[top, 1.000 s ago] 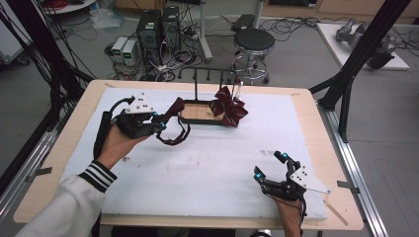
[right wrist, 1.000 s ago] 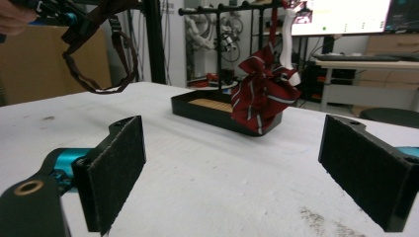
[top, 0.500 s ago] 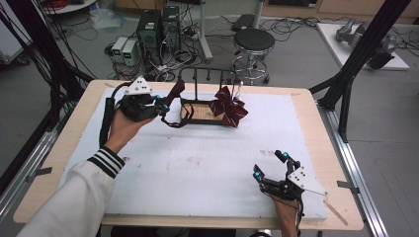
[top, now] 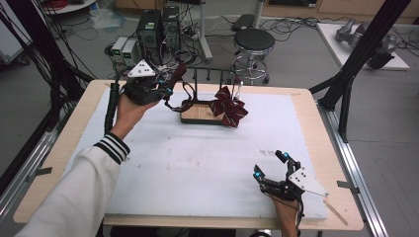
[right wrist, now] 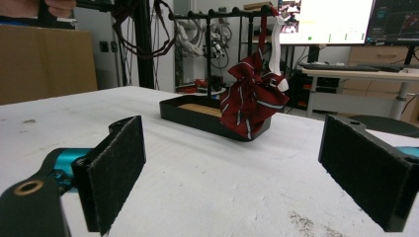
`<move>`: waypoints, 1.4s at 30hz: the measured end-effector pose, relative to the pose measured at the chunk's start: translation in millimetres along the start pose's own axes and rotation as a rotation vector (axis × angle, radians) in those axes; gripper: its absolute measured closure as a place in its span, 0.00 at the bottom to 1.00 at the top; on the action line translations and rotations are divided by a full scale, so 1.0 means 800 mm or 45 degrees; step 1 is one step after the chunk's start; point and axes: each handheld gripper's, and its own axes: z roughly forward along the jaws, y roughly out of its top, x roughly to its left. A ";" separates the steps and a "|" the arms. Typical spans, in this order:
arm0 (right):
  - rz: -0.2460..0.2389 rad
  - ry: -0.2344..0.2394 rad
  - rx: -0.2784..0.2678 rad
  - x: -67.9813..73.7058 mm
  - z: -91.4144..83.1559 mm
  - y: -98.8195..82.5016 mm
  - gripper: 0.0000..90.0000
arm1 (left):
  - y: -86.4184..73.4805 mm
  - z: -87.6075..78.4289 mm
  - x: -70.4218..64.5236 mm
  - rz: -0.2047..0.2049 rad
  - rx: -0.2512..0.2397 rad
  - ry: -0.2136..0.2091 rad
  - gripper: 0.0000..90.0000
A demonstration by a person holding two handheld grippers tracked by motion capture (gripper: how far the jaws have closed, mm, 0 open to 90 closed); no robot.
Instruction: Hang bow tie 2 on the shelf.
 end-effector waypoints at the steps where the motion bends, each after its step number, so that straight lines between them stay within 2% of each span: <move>1: 0.000 -0.001 0.000 0.000 0.000 0.000 0.11 | 0.001 0.002 0.003 -0.008 -0.002 0.004 0.85; 5: 0.004 -0.001 -0.002 0.000 0.000 0.000 0.11 | 0.004 0.011 0.011 -0.023 -0.007 0.028 0.85; 10: 0.005 0.000 -0.003 0.000 -0.001 0.000 0.11 | 0.006 0.023 0.015 -0.015 0.006 0.062 0.85; 12: 0.005 0.001 -0.004 0.000 -0.001 0.000 0.11 | 0.006 0.027 0.017 -0.034 0.000 0.074 0.85; 16: 0.011 0.001 -0.003 0.000 -0.001 0.000 0.11 | 0.004 0.035 0.020 -0.032 0.010 0.095 0.85; 21: 0.010 0.000 -0.005 0.000 -0.001 0.000 0.11 | 0.001 0.047 0.025 -0.054 0.024 0.128 0.85; 29: 0.015 0.002 -0.007 -0.001 -0.001 0.000 0.11 | -0.007 0.061 0.030 -0.098 0.031 0.185 0.85; 36: 0.021 0.002 -0.005 -0.001 -0.001 0.000 0.11 | -0.018 0.066 0.033 -0.116 0.056 0.212 0.85; 42: 0.019 0.002 -0.003 -0.001 -0.001 0.000 0.11 | -0.033 0.068 0.035 -0.156 0.066 0.231 0.85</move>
